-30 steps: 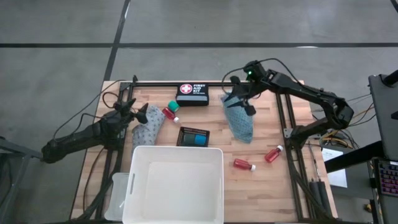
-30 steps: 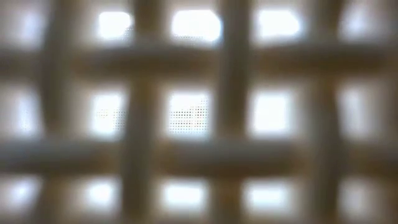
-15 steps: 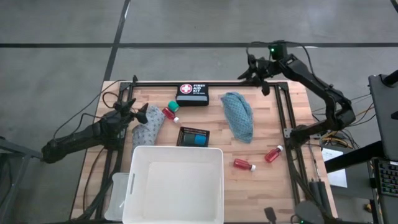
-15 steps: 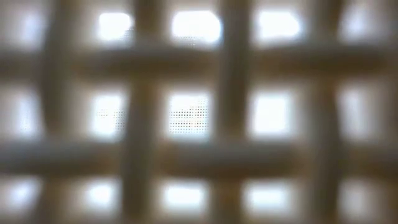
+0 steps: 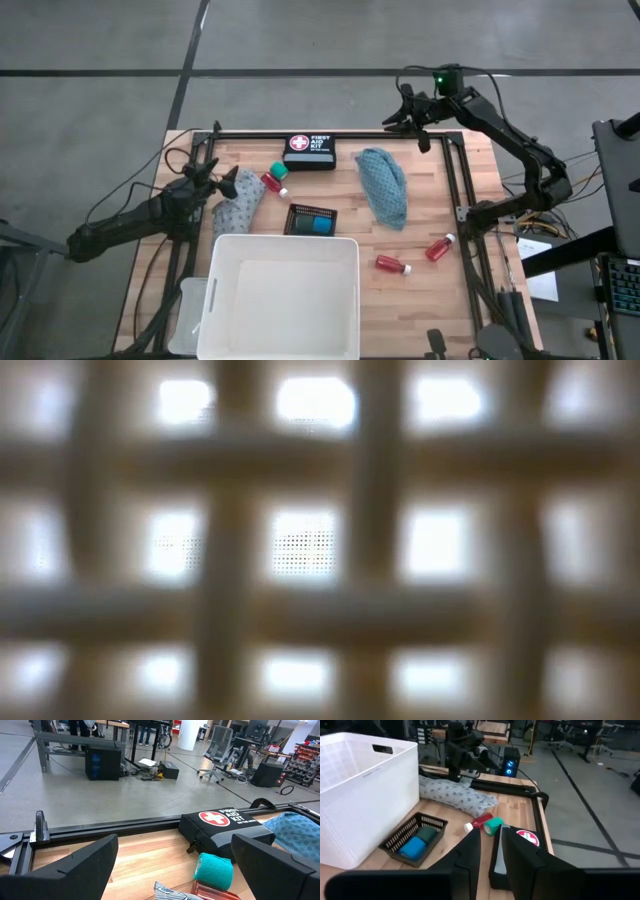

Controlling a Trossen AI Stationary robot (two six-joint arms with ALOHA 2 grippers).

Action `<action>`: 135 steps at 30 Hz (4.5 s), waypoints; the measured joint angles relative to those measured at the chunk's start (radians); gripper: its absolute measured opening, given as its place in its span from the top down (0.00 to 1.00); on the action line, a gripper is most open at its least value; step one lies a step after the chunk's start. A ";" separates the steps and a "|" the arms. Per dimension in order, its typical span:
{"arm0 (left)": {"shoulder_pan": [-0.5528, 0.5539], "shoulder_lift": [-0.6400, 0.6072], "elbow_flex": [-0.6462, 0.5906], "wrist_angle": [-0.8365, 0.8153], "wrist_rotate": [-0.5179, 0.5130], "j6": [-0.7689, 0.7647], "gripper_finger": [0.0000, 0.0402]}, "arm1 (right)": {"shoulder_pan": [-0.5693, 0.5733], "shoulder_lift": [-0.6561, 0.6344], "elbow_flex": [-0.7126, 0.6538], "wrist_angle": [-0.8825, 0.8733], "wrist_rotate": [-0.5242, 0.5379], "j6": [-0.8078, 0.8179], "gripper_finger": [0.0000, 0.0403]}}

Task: Pick & Place Medicine items
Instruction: Put the green bandage into the black bin

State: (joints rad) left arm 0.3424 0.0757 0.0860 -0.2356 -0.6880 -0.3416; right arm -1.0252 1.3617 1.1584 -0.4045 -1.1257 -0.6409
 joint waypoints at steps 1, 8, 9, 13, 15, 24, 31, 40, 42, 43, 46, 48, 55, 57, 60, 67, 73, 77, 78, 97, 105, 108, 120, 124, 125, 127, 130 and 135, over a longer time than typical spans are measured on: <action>0.000 0.000 0.000 0.000 0.000 0.000 0.02 | 0.000 0.000 0.000 -0.001 0.000 -0.006 0.82; 0.000 0.000 0.000 0.000 0.000 0.000 0.02 | 0.000 0.000 0.000 -0.001 0.001 -0.014 0.84; 0.000 0.000 0.000 0.000 0.000 0.000 0.02 | 0.000 0.000 0.000 -0.001 0.001 -0.014 0.84; 0.000 0.000 0.000 0.000 0.000 0.000 0.02 | 0.000 0.000 0.000 -0.002 0.001 -0.014 0.83; 0.000 0.000 0.000 0.000 0.000 0.000 0.02 | 0.000 0.000 0.000 -0.002 0.001 -0.014 0.82; 0.000 0.000 0.000 0.000 0.000 0.000 0.02 | 0.000 0.000 0.000 -0.002 0.001 -0.014 0.79; 0.000 -0.002 0.006 -0.025 0.037 -0.011 0.02 | 0.000 0.000 0.000 -0.002 0.001 -0.014 0.79; 0.000 0.030 0.041 -0.068 0.376 0.128 0.02 | 0.000 0.000 -0.001 -0.002 0.001 -0.014 0.83; 0.000 0.044 0.049 -0.072 0.378 0.051 0.02 | 0.000 0.000 -0.001 -0.002 0.001 -0.014 0.83; 0.001 0.052 0.055 -0.086 0.378 0.005 0.02 | 0.000 0.000 -0.001 -0.002 0.001 -0.014 0.83; 0.000 0.086 0.081 -0.150 0.386 -0.096 0.02 | 0.000 0.000 -0.001 -0.002 0.001 -0.014 0.82; 0.000 0.113 0.111 -0.178 0.405 -0.101 0.02 | 0.000 0.000 -0.001 -0.002 0.001 -0.014 0.82; 0.010 0.236 0.225 -0.189 0.392 -0.031 0.02 | 0.000 0.001 -0.001 -0.002 0.001 -0.014 0.79; 0.018 0.280 0.245 -0.189 0.393 -0.051 0.02 | 0.000 0.001 -0.001 -0.002 0.001 -0.014 0.78; 0.038 0.342 0.264 -0.196 0.393 -0.100 0.02 | 0.000 0.001 -0.001 -0.002 0.001 -0.014 0.78; 0.115 0.451 0.334 -0.264 0.502 -0.123 0.02 | 0.000 0.001 -0.001 -0.002 0.001 -0.014 0.80; 0.229 0.526 0.366 -0.261 0.690 -0.118 0.02 | 0.000 0.001 -0.001 -0.002 0.001 -0.014 0.82; 0.345 0.575 0.372 -0.212 0.887 -0.050 0.02 | 0.000 0.001 -0.001 -0.002 0.001 -0.014 0.83; 0.377 0.589 0.372 -0.189 0.938 -0.031 0.02 | 0.000 0.001 -0.001 -0.002 0.001 -0.014 0.83; 0.539 0.825 0.456 -0.079 1.169 0.056 0.02 | 0.000 0.001 -0.001 -0.002 0.001 -0.014 0.78; 0.484 0.823 0.483 -0.193 1.194 0.102 0.04 | 0.000 0.001 -0.001 -0.002 0.001 -0.014 0.81; 0.409 0.823 0.483 -0.197 1.160 0.122 0.06 | 0.000 0.001 -0.001 -0.002 0.001 -0.014 0.82; 0.123 0.823 0.492 -0.111 0.939 0.133 0.13 | 0.000 0.001 -0.001 -0.002 0.001 -0.014 0.80; 0.105 0.836 0.492 -0.044 0.927 0.134 0.13 | 0.000 0.001 -0.001 -0.002 0.001 -0.014 0.79; 0.103 0.845 0.492 -0.016 0.927 0.135 0.14 | 0.000 0.001 -0.001 -0.002 0.001 -0.014 0.79; 0.098 0.876 0.492 0.039 0.927 0.137 0.14 | 0.000 0.001 -0.001 -0.002 0.001 -0.014 0.78; 0.086 0.951 0.492 0.119 0.927 0.136 0.14 | 0.000 0.001 -0.001 -0.002 0.001 -0.014 0.78; 0.061 1.118 0.507 0.222 0.925 0.136 0.14 | 0.000 0.001 -0.001 -0.002 0.001 -0.014 0.79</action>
State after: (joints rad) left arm 0.4035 1.1937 0.5928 -0.0135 0.2366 -0.2054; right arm -1.0253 1.3624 1.1576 -0.4061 -1.1244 -0.6552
